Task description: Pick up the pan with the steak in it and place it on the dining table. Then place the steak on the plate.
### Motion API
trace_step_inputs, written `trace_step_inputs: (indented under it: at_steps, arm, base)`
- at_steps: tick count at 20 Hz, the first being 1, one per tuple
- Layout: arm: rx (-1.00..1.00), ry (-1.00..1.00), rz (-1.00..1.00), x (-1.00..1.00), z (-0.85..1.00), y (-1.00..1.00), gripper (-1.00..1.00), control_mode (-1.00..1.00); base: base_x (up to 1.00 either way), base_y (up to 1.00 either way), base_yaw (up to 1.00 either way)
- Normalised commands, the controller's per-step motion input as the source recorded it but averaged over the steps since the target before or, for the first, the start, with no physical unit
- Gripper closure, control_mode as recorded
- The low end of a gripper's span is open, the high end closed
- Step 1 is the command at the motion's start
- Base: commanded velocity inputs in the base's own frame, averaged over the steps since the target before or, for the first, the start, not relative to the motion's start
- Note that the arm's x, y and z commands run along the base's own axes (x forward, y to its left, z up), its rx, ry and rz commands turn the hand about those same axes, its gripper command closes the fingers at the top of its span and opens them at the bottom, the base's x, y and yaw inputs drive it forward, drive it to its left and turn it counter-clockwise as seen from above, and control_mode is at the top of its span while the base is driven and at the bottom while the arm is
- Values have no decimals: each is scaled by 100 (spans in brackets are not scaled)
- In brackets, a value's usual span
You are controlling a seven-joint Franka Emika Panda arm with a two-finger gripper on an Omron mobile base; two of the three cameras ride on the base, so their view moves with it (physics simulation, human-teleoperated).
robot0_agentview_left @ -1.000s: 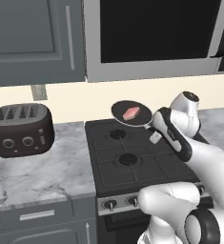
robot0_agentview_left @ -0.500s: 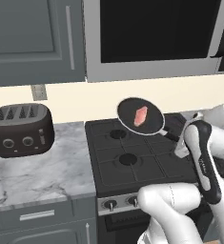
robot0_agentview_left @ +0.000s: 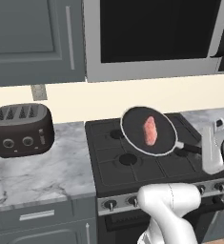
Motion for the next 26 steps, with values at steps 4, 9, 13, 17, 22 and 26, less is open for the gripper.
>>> trace_step_inputs:
  at_steps: [4, 9, 13, 17, 22, 26]
  arm:
    - [0, 2, 9, -31, 5, -6, 100, -100]
    - [0, 0, 0, 0, 0, 0, 100, -100]
    - [0, 0, 1, -9, -3, 0, 100, 100]
    - [0, 0, 0, 0, 0, 0, 100, 100]
    - [0, 0, 0, 0, 0, 0, 100, 100]
    - [0, 0, 0, 0, 0, 0, 100, 100]
  base:
    - [0, 0, 0]
    - [0, 0, 0]
    - [-28, 5, 14]
    - [-16, 0, 49]
    - [-12, 0, 50]
    - [-9, 0, 50]
